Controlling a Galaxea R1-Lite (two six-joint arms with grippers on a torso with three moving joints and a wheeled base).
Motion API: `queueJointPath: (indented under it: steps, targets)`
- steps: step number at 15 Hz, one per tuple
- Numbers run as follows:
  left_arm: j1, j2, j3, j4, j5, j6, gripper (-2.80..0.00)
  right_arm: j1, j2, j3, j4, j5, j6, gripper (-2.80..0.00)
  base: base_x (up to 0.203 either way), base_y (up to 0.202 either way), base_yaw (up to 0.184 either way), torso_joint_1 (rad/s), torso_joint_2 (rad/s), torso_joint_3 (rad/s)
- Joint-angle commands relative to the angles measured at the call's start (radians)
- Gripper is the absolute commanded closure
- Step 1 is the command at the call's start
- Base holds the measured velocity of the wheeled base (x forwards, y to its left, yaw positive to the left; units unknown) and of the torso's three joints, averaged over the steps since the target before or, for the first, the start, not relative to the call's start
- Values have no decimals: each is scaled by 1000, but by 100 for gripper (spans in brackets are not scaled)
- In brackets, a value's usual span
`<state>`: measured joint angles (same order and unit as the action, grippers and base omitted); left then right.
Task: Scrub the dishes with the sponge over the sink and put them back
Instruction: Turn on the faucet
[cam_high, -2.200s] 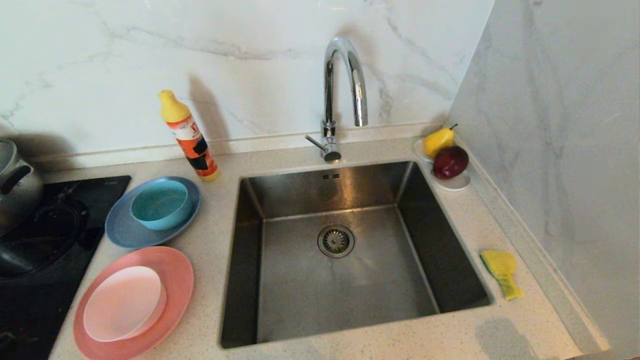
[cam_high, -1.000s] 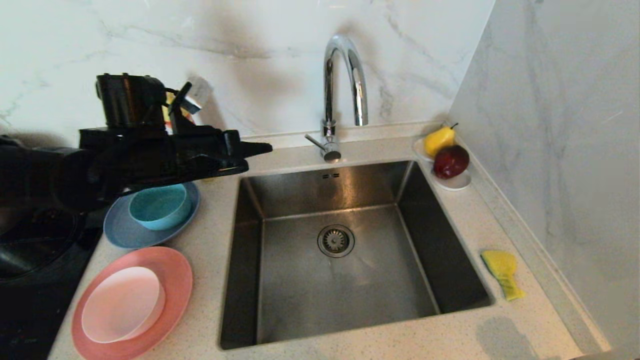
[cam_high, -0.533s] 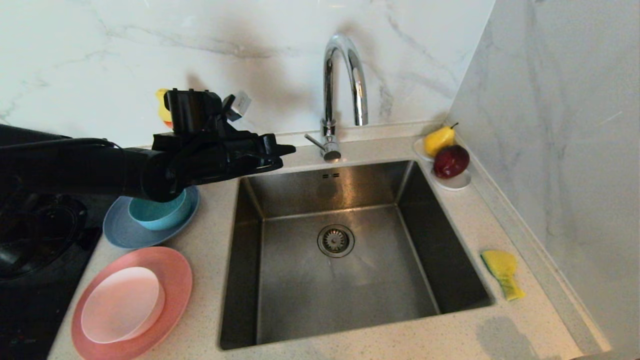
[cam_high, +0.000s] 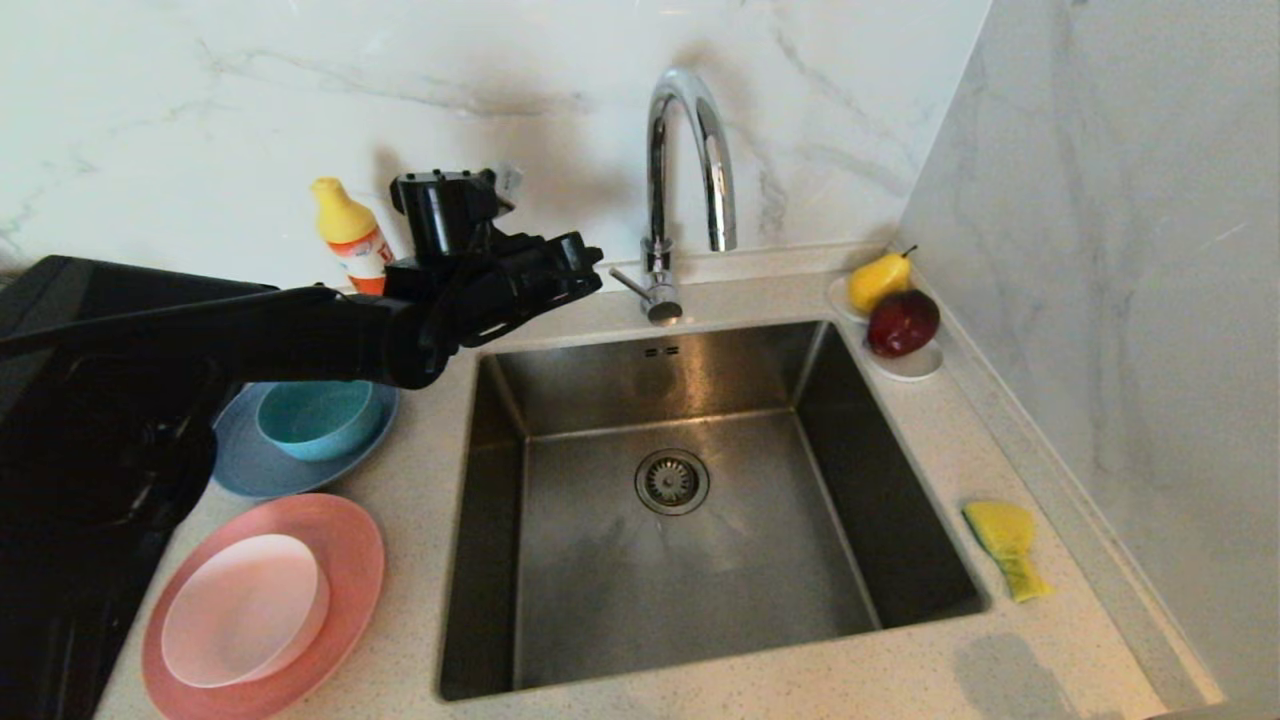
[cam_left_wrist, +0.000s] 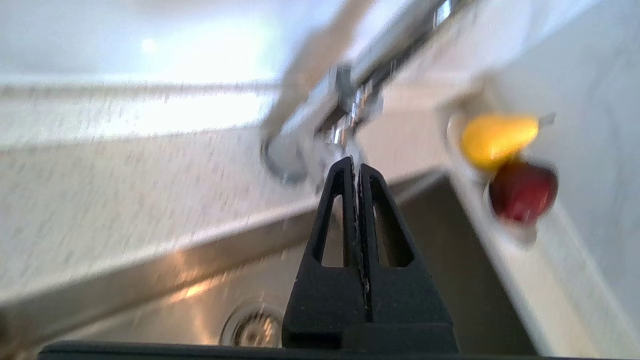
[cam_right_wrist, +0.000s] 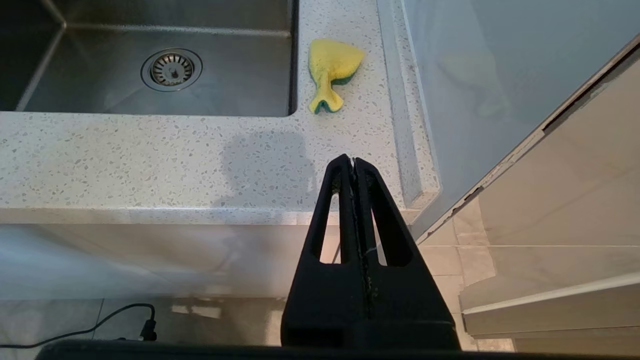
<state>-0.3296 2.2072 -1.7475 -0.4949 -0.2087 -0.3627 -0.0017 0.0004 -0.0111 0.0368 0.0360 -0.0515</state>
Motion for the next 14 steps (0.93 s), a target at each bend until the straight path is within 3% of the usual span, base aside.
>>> queueJointPath:
  steps: [1,7,14]
  targets:
    - [-3,54,-86,10,4,-18,0,0,0,0,0,1,-1,0,0,0,0,0,0,0]
    - [-14,126,-165,22,6,-22,0,0,0,-1,0,0,-1,0,0,0,0,0,0,0]
    - [-14,143,-168,13,6,-22,0,0,0,0,0,1,-1,0,0,0,0,0,0,0]
